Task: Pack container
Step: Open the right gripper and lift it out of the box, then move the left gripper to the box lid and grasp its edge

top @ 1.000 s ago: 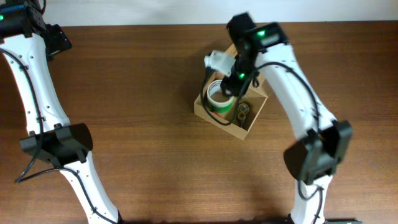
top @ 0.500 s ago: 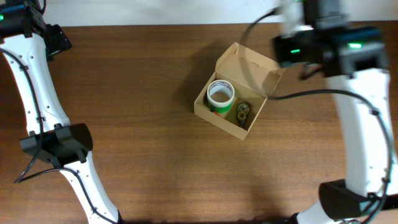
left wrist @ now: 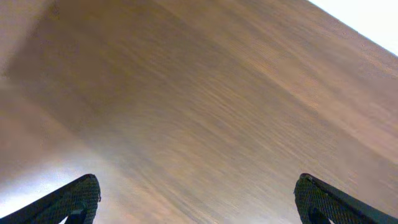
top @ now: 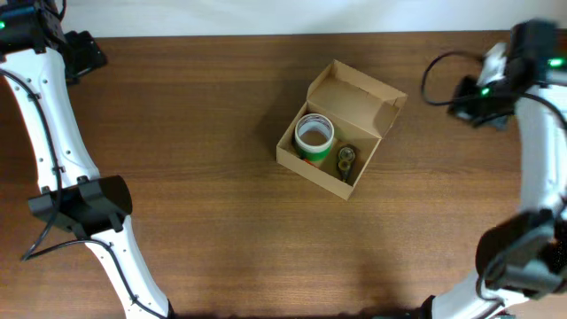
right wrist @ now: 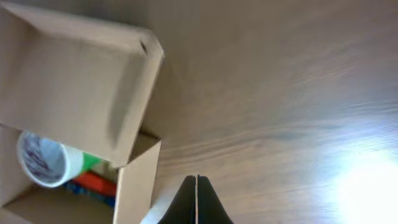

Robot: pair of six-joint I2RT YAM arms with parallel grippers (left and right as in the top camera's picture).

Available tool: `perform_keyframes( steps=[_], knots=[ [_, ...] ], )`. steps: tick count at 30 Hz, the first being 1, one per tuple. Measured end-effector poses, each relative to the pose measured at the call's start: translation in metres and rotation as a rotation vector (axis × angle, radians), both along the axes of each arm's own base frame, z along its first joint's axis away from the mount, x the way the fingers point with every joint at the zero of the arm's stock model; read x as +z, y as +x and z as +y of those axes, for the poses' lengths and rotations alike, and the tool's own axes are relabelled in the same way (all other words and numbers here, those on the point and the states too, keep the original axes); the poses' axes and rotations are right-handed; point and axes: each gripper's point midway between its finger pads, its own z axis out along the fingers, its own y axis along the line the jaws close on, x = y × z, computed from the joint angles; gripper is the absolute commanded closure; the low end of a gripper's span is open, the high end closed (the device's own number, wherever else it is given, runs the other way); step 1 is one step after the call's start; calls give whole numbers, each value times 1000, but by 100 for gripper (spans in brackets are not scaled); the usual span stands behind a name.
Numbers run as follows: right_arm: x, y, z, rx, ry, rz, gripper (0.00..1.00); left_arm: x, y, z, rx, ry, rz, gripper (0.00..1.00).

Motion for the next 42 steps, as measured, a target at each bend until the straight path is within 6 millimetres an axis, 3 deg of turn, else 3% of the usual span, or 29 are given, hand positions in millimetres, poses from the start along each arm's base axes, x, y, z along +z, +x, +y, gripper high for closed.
perform_keyframes(
  steps=[1, 3, 7, 9, 15, 20, 26, 32, 36, 42],
  knots=[
    [-14, 1, 5, -1, 21, 20, 96, -1, 2, -6, -15, -35, -9, 18],
    [-39, 4, 17, -8, 59, 48, 96, -3, 4, -17, -37, -92, -19, 31],
    [-70, 18, 44, 22, 116, 62, 96, -7, 5, -31, -74, -147, -10, 63],
    [-80, 27, 57, 44, 133, 54, 97, -11, 5, -40, -108, -156, 5, 71],
    [-106, 62, 88, 109, 199, -25, 96, -33, 7, -73, -211, -173, 84, 72],
    [-125, 79, 101, 142, 271, -64, 96, -56, 6, -99, -271, -185, 154, 72],
    [-110, 101, 113, 220, 328, -199, 96, -81, 11, -120, -320, -188, 196, 71],
    [-99, 103, 127, 282, 404, -247, 97, -100, 15, -145, -369, -189, 220, 72],
    [-97, 102, 129, 289, 417, -246, 97, -99, 26, -172, -430, -206, 173, 74],
    [-99, 101, 122, 273, 411, -238, 96, -88, 48, -235, -567, -301, 52, 76]
  ],
)
